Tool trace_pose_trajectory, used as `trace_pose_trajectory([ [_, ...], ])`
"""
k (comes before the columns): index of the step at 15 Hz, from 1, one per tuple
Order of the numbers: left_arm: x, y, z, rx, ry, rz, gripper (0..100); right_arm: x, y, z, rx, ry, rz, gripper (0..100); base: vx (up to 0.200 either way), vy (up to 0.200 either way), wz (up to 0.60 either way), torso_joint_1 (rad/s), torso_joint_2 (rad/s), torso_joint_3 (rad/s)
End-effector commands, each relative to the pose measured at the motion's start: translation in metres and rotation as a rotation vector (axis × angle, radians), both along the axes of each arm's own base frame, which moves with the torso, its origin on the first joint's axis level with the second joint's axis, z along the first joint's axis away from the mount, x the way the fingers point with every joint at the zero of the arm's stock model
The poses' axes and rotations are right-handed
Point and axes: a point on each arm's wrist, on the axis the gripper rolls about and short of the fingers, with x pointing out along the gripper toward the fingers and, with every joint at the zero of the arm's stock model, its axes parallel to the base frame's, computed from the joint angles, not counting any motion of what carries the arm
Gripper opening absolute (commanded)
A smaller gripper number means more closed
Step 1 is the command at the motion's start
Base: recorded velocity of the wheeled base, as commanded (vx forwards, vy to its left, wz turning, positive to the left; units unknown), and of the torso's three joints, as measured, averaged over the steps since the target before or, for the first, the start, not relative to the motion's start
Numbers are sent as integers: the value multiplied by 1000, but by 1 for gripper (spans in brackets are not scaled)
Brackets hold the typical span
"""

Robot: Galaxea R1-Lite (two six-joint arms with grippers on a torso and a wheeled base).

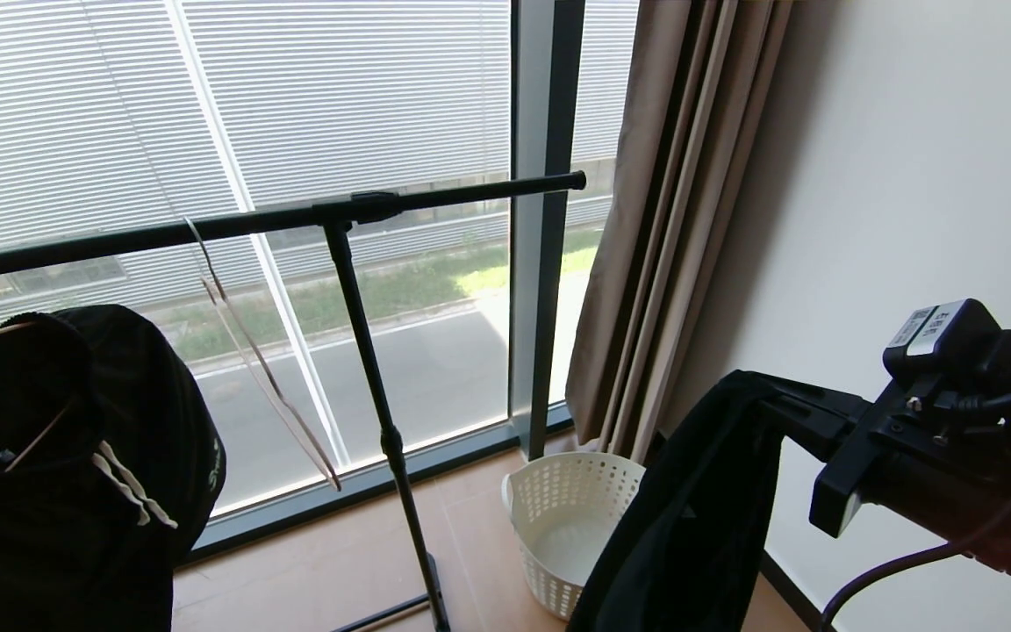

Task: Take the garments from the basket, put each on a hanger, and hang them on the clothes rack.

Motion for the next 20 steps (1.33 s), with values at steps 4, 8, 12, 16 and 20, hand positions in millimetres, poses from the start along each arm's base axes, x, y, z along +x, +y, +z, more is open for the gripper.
trace_pose_trajectory([
  [4, 0, 0, 0, -1, 1, 0, 100, 0, 1, -1, -3, 4, 2, 0, 0, 0, 0, 2, 1, 65],
  [8, 0, 0, 0, 2, 1, 2, 100, -1, 0, -1, -2, 3, 2, 0, 0, 0, 0, 4, -2, 148],
  [12, 0, 0, 0, -8, -2, 5, 100, -1, 0, -3, -7, 9, 3, 0, 0, 0, 0, 4, 1, 138],
  [16, 0, 0, 0, -5, 7, 1, 100, -8, 11, -6, -15, 18, 54, 0, 0, 0, 0, -1, -2, 15],
  [20, 7, 0, 2, -3, 99, -19, 100, 1, 17, -9, -9, 47, 30, 0, 0, 0, 0, 0, 0, 0],
])
